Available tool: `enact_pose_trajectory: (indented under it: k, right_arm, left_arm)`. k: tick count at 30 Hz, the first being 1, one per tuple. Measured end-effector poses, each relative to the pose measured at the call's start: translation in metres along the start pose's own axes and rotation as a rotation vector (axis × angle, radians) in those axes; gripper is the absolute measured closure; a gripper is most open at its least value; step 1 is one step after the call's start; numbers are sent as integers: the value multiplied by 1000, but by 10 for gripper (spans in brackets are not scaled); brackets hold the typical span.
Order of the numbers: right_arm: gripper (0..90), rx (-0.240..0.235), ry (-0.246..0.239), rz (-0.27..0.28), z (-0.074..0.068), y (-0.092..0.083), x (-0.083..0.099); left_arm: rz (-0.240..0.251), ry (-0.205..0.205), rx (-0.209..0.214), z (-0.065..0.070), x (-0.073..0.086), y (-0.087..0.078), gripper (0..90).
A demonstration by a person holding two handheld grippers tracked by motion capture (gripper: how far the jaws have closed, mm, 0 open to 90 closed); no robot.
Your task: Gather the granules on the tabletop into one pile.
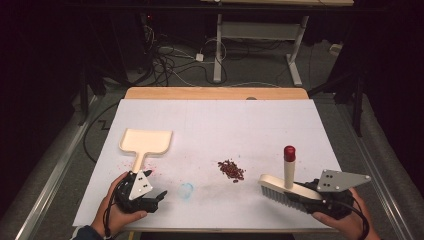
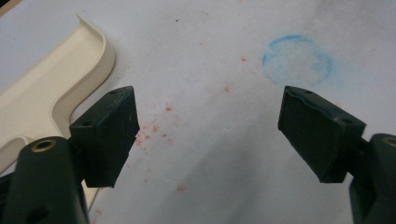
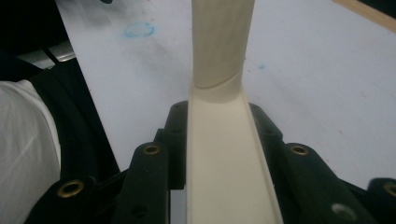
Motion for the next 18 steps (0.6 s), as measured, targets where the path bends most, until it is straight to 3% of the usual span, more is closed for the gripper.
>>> enact_pose_trajectory:
  k: [4, 10, 14, 18]
  right_arm:
    - [670, -19, 25, -32, 10, -3, 4]
    - [670, -60, 49, -133, 25, 5, 10]
    - [668, -69, 37, -169, 45, 13, 11]
    - [647, -69, 56, -174, 69, 18, 9]
  left_arm:
    - [-4, 3, 4, 0, 0, 1, 194]
    - [-12, 5, 12, 1, 0, 3, 194]
    - [-21, 0, 7, 1, 1, 4, 194]
    - [-22, 1, 12, 1, 1, 5, 194]
Point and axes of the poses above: each handheld gripper's, and its own axes: y roughly forward along the jaws, x roughly out of its underside, z roughly to its right, the point moved 5 cm from there along y, roughly forward along the jaws, and after that the axes turned 10 degrees about y, right-handed, at the moved point
